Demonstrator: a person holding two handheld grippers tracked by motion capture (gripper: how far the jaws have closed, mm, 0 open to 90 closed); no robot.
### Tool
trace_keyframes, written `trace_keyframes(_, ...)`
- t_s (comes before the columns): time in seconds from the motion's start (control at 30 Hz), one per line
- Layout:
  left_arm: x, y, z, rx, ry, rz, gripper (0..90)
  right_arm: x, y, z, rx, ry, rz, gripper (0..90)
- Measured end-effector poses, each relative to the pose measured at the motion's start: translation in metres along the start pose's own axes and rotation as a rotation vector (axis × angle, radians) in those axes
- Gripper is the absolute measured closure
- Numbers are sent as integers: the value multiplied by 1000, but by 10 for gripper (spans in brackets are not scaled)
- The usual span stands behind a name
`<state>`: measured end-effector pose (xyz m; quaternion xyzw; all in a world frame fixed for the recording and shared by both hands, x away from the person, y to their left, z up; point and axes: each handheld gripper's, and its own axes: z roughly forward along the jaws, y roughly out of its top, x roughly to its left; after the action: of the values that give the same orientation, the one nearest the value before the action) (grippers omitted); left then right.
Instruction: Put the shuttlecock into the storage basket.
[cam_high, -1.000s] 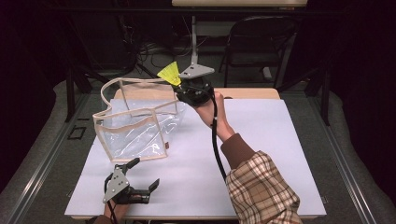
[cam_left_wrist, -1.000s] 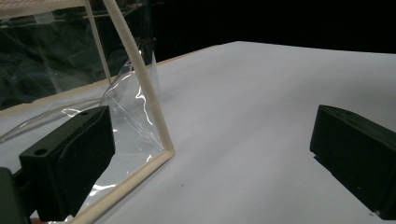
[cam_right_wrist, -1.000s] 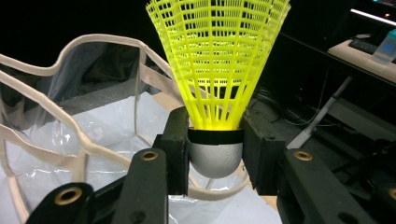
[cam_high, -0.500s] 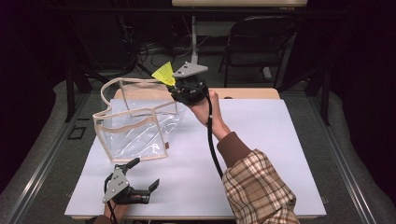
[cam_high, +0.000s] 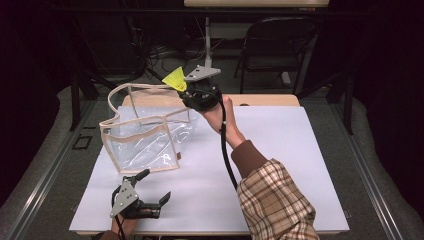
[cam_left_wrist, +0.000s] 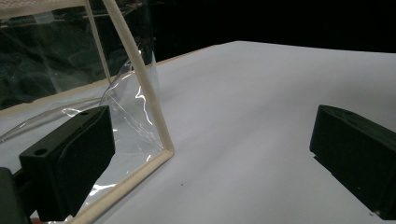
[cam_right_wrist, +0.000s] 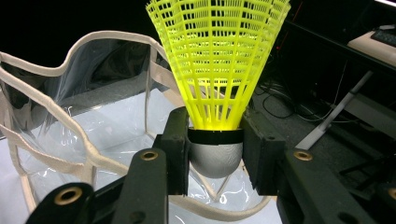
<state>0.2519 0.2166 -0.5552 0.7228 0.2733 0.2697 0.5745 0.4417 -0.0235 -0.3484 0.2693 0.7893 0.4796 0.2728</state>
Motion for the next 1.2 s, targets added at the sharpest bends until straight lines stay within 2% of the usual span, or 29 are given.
trace_keyframes(0.33, 0, 0, 0, -2, -2, 1, 1, 1, 0, 11, 33, 9, -4, 650)
trace_keyframes(1.2, 0, 0, -1, -6, -2, -3, 0, 7, 4, 23, 91, 31, -22, 649)
